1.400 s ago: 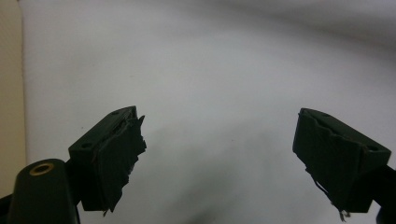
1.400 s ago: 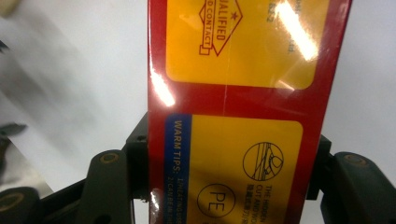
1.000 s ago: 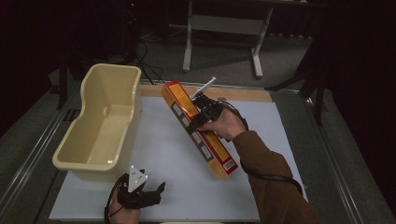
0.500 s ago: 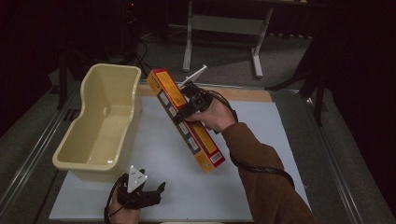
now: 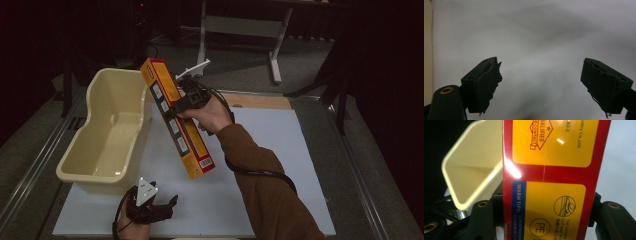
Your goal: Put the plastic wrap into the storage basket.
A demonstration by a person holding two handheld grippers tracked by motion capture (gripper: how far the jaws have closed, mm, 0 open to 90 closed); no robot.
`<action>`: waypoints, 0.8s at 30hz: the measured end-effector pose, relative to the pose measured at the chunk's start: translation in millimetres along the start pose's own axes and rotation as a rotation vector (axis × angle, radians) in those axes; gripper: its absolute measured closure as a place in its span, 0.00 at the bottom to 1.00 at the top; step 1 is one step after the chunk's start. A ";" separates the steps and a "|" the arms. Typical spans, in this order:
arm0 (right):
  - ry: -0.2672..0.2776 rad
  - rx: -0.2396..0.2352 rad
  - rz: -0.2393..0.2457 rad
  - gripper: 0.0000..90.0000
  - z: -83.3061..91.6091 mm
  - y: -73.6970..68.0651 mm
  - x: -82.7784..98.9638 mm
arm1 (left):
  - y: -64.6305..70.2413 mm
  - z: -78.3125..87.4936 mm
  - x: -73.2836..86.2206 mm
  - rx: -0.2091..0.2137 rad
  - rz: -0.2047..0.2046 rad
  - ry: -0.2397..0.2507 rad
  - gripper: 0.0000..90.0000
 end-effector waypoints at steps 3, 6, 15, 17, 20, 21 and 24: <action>0.010 -0.011 -0.008 0.46 -0.8 -2.9 -4.2 | -0.3 0.2 0.0 0.000 0.001 0.001 0.17; 0.035 -0.029 -0.037 0.46 -0.9 -5.8 -11.2 | -0.4 0.5 -0.2 0.002 0.002 0.002 0.17; 0.099 -0.076 -0.085 0.46 5.8 -16.8 -28.5 | 0.0 1.6 -0.6 -0.004 -0.001 0.011 0.17; 0.116 -0.090 -0.095 0.46 6.6 -18.9 -30.7 | 0.4 2.5 -1.2 -0.003 -0.003 0.017 0.17; 0.145 -0.119 -0.123 0.46 7.0 -21.2 -34.3 | 0.7 3.5 -1.7 0.001 -0.011 0.021 0.17; 0.152 -0.123 -0.130 0.46 6.9 -21.9 -35.2 | 0.9 3.7 -1.8 0.004 -0.013 0.025 0.17; 0.172 -0.134 -0.151 0.46 6.1 -23.9 -37.0 | 1.6 4.8 -2.2 0.014 -0.018 0.032 0.17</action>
Point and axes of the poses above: each handheld gripper's, and its own axes: z roughly backward along the jaws, x roughly out of its underside, y roughly to its right, the point moved 3 cm from there along -z, roughly forward along the jaws, and after that the axes turned 2 degrees about z, right-handed, at the moved point
